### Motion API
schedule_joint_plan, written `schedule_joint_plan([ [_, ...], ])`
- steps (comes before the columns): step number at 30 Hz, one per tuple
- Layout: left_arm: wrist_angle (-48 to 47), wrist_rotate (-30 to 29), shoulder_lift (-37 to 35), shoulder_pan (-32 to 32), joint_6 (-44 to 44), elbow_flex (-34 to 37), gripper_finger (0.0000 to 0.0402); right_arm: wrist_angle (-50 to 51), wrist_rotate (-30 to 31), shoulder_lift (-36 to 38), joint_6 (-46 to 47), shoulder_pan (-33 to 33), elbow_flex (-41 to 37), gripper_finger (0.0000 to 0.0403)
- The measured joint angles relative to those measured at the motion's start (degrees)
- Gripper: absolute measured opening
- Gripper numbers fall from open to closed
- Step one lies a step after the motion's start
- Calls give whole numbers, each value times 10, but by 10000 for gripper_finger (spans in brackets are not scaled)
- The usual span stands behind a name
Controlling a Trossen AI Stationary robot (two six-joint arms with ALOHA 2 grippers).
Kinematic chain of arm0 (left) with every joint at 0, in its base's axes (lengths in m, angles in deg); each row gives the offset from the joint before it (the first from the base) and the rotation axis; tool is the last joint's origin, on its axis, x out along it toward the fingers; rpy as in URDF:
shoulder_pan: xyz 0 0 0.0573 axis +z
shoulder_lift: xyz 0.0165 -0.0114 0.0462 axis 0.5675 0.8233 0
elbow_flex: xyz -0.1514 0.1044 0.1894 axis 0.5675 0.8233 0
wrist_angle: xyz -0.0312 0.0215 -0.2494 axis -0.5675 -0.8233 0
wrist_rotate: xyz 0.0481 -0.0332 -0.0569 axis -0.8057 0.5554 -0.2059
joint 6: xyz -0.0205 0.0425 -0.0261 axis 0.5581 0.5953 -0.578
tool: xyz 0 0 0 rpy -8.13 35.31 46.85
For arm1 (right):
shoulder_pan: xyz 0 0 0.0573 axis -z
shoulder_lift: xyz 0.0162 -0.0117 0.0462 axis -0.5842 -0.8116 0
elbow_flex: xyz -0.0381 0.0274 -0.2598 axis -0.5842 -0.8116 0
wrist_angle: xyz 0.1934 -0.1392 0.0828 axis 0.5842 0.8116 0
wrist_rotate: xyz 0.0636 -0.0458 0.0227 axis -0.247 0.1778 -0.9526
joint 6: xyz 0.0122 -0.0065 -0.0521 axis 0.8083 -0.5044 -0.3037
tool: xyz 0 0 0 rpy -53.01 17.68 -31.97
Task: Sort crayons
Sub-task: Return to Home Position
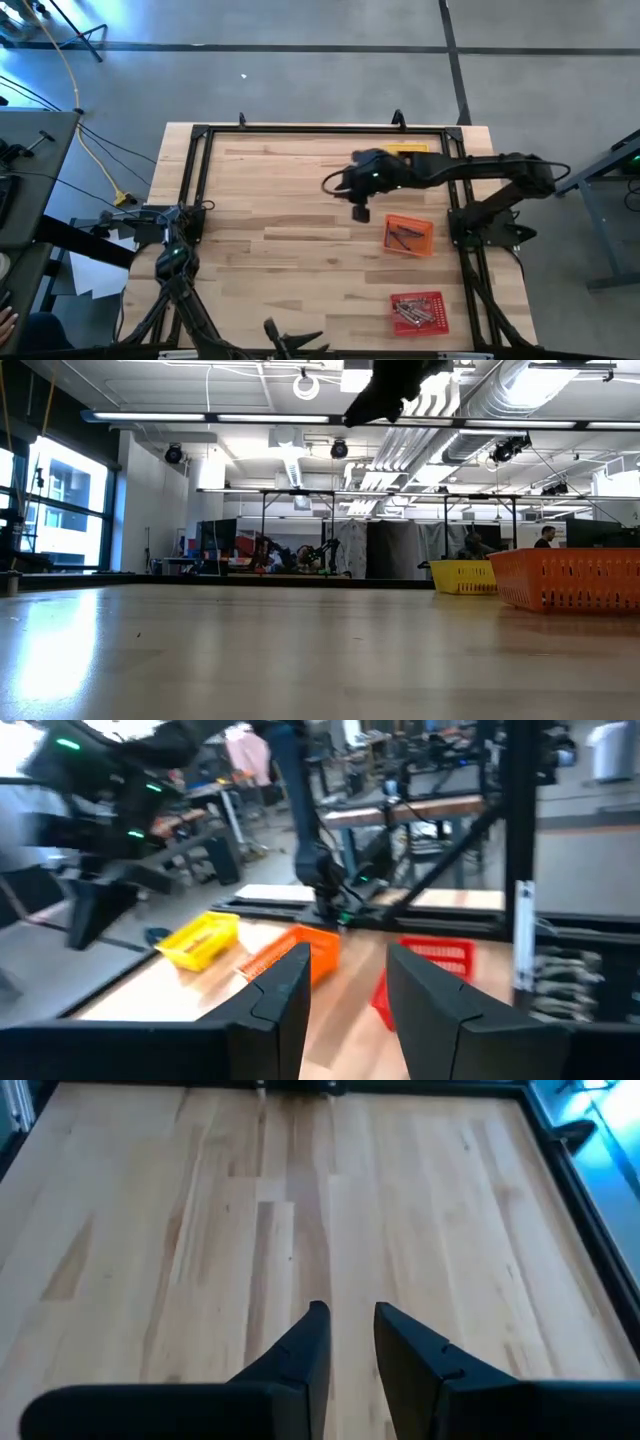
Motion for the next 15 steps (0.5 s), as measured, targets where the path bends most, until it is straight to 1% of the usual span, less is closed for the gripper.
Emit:
schedule_joint_plan([
  [3,-3,-20,-3,7,11,0,117,-45,-12,57,12,24,-88,73],
  [6,0,-30,-9,12,42,0,117,-134,-40,129,46,41,-207,73],
  [9,1,-33,-20,19,55,0,117,-230,-60,205,78,41,-306,73],
  [12,0,-39,-26,28,73,-1,117,-293,-61,278,100,35,-384,73],
  [15,0,-44,-28,44,89,-1,117,-344,-58,346,100,26,-449,73],
])
